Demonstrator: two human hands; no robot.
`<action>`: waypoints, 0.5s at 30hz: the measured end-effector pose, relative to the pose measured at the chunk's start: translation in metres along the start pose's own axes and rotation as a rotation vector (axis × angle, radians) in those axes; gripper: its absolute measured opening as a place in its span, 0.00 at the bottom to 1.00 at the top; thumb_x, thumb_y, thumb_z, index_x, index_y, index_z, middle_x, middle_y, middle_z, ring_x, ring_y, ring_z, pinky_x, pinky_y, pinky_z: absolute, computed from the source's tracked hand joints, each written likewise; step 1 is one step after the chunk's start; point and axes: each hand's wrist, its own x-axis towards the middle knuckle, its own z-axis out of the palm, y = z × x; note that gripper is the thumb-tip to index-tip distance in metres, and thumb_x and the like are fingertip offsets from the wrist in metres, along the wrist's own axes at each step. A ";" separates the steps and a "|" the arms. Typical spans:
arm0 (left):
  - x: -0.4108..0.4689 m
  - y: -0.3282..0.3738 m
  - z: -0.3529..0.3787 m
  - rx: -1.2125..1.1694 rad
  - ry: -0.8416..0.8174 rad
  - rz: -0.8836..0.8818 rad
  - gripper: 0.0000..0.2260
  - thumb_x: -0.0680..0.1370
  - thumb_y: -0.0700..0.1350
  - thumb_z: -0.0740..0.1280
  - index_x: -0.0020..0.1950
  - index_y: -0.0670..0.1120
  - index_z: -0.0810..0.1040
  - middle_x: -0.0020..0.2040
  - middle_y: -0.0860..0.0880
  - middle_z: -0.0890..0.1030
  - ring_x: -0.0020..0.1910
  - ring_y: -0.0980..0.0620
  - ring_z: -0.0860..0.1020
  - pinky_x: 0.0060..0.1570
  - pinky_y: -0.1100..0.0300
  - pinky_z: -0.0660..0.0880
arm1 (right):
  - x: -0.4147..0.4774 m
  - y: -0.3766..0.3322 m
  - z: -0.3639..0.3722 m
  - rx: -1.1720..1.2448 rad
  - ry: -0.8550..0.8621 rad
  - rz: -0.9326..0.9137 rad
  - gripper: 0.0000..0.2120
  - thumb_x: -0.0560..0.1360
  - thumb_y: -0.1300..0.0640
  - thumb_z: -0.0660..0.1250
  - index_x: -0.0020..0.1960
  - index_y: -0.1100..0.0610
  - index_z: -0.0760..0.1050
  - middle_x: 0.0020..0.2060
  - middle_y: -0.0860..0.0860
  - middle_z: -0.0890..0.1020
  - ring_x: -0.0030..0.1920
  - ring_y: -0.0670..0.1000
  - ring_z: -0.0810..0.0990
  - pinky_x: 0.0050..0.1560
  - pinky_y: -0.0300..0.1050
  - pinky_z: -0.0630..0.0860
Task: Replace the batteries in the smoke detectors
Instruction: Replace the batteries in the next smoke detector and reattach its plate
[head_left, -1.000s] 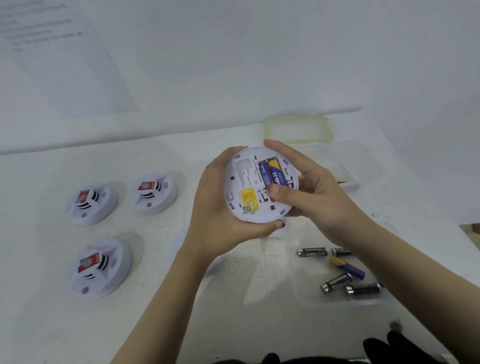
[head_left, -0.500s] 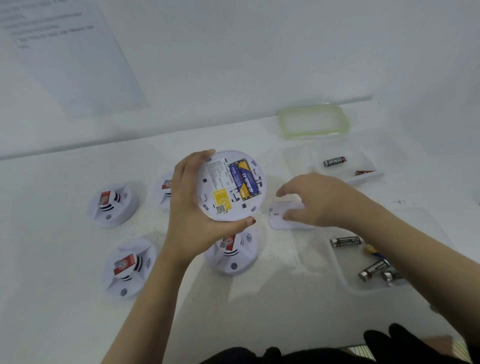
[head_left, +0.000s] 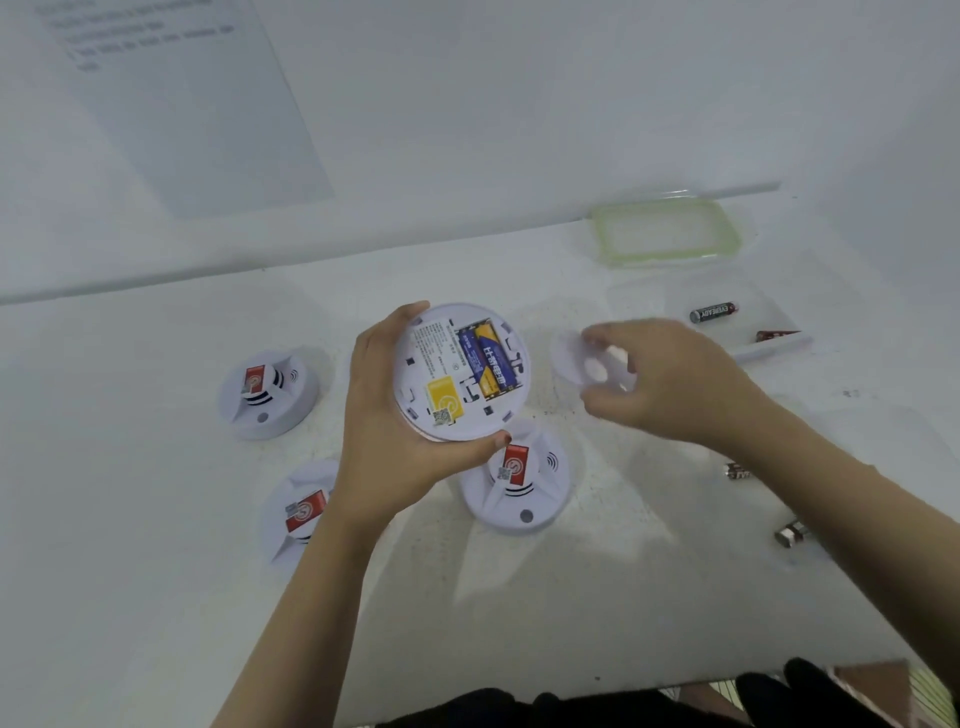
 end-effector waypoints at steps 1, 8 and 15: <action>-0.001 0.000 -0.002 -0.020 0.001 -0.024 0.44 0.56 0.54 0.79 0.68 0.52 0.64 0.66 0.51 0.70 0.67 0.52 0.71 0.63 0.56 0.73 | 0.000 -0.004 -0.002 0.086 0.080 -0.009 0.23 0.69 0.48 0.70 0.61 0.55 0.76 0.52 0.46 0.80 0.44 0.46 0.73 0.44 0.41 0.69; -0.008 0.007 -0.018 -0.081 0.018 -0.084 0.43 0.55 0.38 0.84 0.67 0.41 0.69 0.62 0.53 0.76 0.61 0.63 0.76 0.53 0.72 0.73 | -0.005 -0.052 -0.009 0.364 0.150 -0.341 0.29 0.65 0.46 0.71 0.64 0.53 0.74 0.55 0.44 0.78 0.47 0.38 0.70 0.51 0.27 0.63; -0.010 0.022 -0.034 -0.043 -0.083 -0.021 0.39 0.56 0.43 0.81 0.65 0.47 0.72 0.56 0.68 0.79 0.58 0.67 0.76 0.53 0.76 0.71 | -0.001 -0.085 -0.008 0.179 0.090 -0.485 0.28 0.66 0.46 0.67 0.64 0.54 0.74 0.55 0.48 0.75 0.51 0.46 0.69 0.56 0.36 0.63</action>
